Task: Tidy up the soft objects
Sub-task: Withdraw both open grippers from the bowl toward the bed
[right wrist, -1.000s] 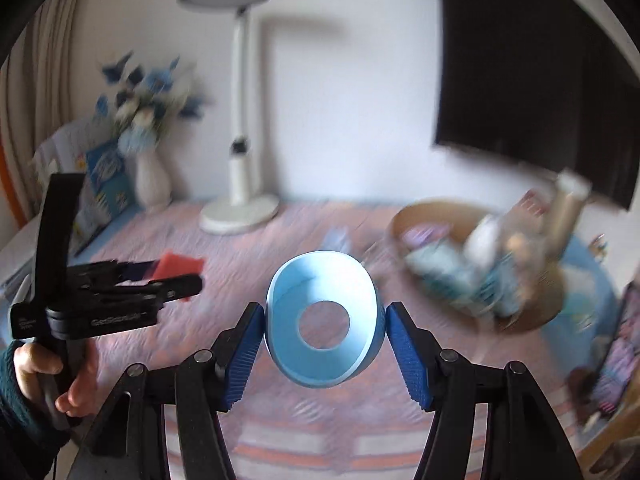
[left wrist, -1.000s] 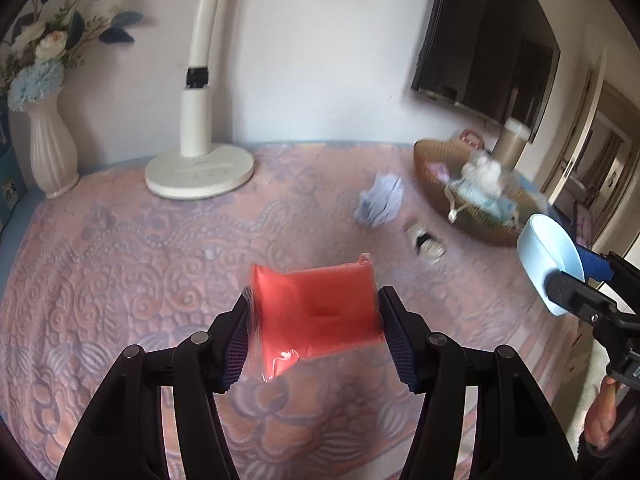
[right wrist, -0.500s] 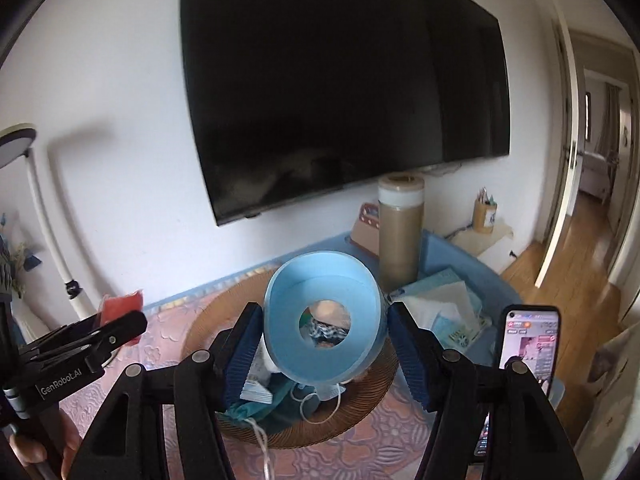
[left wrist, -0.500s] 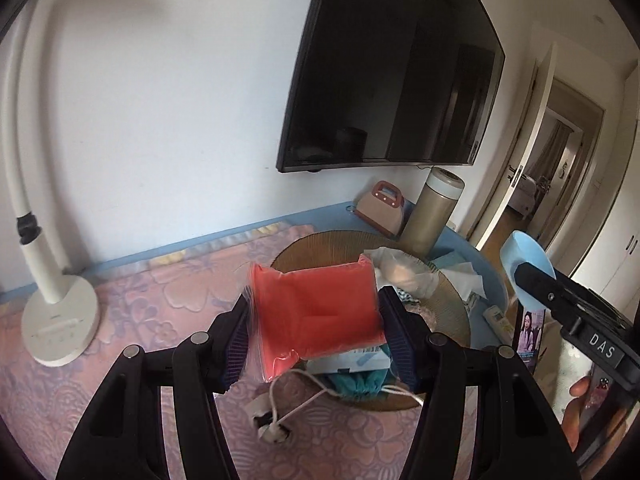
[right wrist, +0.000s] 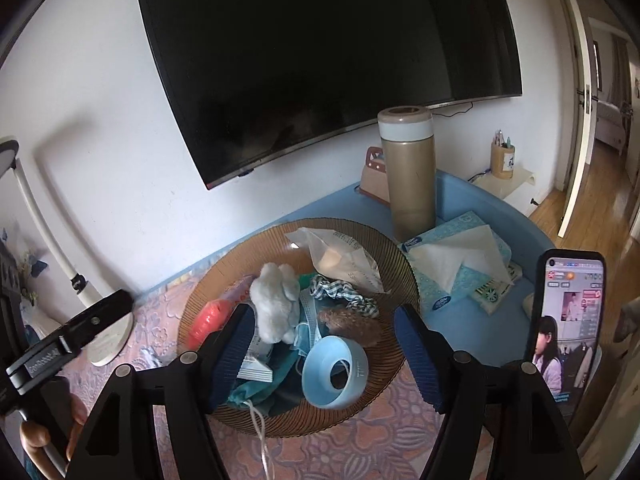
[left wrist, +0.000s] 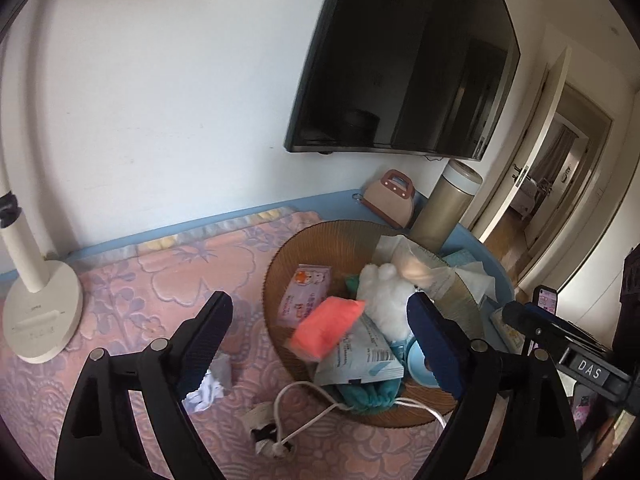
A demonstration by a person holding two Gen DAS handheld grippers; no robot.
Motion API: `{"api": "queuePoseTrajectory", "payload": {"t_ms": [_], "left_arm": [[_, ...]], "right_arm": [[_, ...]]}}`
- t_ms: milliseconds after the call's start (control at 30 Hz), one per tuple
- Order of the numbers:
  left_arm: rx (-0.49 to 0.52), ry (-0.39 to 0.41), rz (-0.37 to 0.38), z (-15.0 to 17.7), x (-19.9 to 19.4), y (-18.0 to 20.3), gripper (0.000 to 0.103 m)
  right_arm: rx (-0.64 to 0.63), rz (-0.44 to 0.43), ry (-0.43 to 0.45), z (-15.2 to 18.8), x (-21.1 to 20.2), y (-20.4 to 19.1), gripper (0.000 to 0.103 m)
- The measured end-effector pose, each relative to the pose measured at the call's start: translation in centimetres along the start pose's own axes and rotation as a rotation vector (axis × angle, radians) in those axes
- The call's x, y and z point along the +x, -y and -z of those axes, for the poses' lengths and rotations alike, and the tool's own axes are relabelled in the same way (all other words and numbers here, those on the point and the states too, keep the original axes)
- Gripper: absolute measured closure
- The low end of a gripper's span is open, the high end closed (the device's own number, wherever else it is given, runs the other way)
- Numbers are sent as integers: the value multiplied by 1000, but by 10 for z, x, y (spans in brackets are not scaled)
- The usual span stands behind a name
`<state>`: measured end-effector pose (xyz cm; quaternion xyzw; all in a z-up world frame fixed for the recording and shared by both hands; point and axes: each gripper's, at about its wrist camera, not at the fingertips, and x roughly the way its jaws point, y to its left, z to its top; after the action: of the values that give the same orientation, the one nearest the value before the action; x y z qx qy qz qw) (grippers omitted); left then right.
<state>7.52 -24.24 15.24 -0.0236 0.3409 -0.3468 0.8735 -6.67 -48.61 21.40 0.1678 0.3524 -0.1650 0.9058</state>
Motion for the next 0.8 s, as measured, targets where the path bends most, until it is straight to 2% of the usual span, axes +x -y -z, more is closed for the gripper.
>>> {"api": "queuePoseTrajectory", "payload": {"t_ms": [133, 300, 400, 433, 467, 500, 533, 600, 633, 700, 800], "left_arm": [[3, 53, -65, -2, -56, -25, 15], [26, 142, -222, -6, -152, -55, 14], [52, 126, -346, -6, -201, -71, 14], [58, 128, -387, -4, -217, -76, 12], [57, 136, -425, -1, -233, -82, 5], [48, 145, -442, 2, -244, -87, 0], [25, 168, -443, 9, -256, -95, 0], [-25, 196, -405, 26, -265, -109, 0], [-49, 174, -375, 37, -258, -118, 0], [-75, 102, -343, 57, -234, -127, 0], [-80, -7, -336, 96, -184, -139, 0]], "right_arm": [[-23, -34, 25, 5, -24, -19, 31], [-95, -135, 33, 21, -45, -67, 30], [-185, -195, 27, 38, -55, -103, 30], [-223, -213, 25, 46, -57, -117, 30], [-250, -226, 24, 55, -59, -128, 29], [-275, -237, 20, 64, -59, -138, 27], [-302, -248, 11, 75, -57, -148, 23], [-346, -261, -16, 94, -48, -164, 22], [-370, -266, -39, 104, -42, -171, 22], [-410, -261, -67, 120, -32, -180, 22], [-457, -230, -101, 136, -14, -186, 22]]}}
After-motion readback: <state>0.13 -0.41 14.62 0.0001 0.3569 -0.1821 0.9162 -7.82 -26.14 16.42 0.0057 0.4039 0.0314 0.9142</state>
